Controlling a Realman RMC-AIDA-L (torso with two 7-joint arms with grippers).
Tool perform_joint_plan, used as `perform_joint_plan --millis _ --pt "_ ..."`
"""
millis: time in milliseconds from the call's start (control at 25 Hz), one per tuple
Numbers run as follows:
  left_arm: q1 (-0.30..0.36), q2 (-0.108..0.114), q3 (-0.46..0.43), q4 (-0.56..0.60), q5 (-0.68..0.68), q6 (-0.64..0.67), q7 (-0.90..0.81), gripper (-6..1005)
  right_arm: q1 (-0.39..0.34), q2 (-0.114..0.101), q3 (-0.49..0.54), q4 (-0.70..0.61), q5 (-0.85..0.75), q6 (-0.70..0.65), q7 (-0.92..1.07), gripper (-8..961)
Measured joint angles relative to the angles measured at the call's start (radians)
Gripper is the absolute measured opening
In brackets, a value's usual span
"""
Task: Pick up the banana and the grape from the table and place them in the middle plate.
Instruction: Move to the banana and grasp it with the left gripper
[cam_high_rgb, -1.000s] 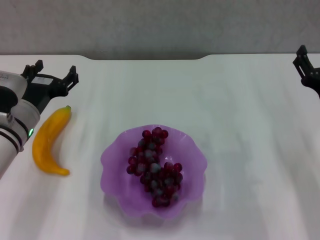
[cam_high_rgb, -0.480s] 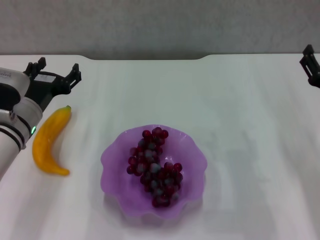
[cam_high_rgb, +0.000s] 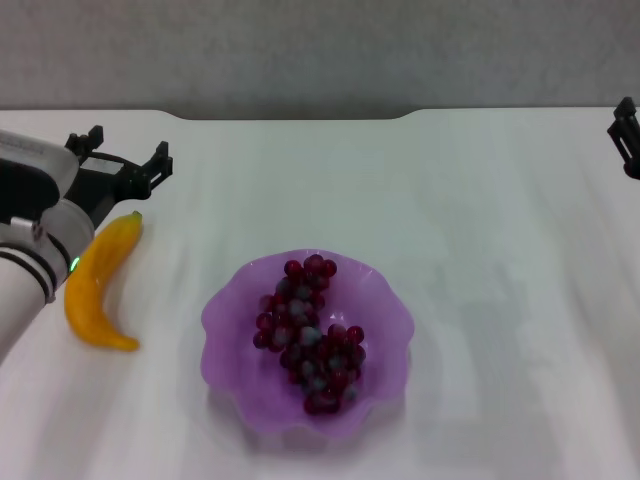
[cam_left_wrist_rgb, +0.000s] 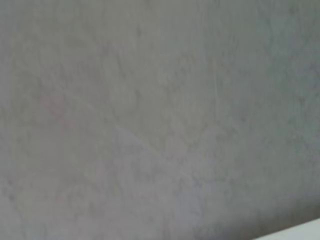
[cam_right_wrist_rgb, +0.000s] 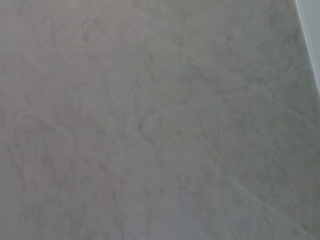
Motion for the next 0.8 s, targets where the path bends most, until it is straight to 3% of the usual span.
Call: perform_joint_plan --millis 240,320,520,800 --pt "0.095 0.031 -0.053 0.301 0.002 -0.324 0.058 895 -0.002 0.0 -0.002 0.007 -0.001 0.0 0.0 836" --pt "0.104 0.03 -0.073 0.328 0.002 -0.36 0.09 895 -0.002 0.0 -0.003 0.008 -0.001 0.0 0.0 836" --pt "0.111 0.006 -0.207 0.46 0.002 -0.642 0.215 895 -0.002 0.0 -0.004 0.01 -0.005 0.0 0.0 835" --pt "0.097 0.0 -0.271 0.547 0.015 -0.91 0.285 895 0.001 0.0 -0.004 0.01 -0.008 -0.001 0.0 834"
